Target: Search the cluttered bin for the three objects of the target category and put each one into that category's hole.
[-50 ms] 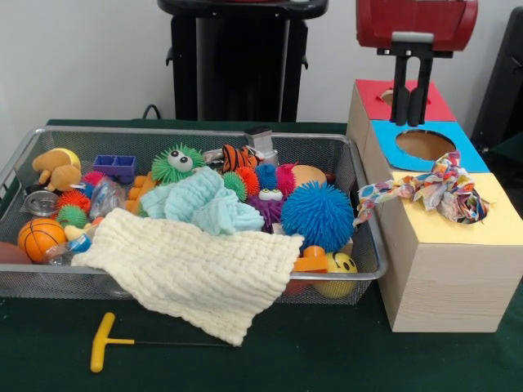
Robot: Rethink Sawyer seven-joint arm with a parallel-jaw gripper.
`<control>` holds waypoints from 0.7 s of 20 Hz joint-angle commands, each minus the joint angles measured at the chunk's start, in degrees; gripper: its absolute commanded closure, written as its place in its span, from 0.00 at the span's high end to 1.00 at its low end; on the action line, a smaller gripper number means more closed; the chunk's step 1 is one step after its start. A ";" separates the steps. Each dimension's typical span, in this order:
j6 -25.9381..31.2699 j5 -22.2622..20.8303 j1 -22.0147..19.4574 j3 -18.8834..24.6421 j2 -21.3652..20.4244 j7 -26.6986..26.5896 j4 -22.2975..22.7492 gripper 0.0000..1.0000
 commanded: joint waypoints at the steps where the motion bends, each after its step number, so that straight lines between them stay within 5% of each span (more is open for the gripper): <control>1: -2.30 -1.91 -0.36 6.12 2.78 5.39 5.15 0.00; 14: -3.78 -2.58 -1.12 7.26 4.10 5.47 5.12 0.00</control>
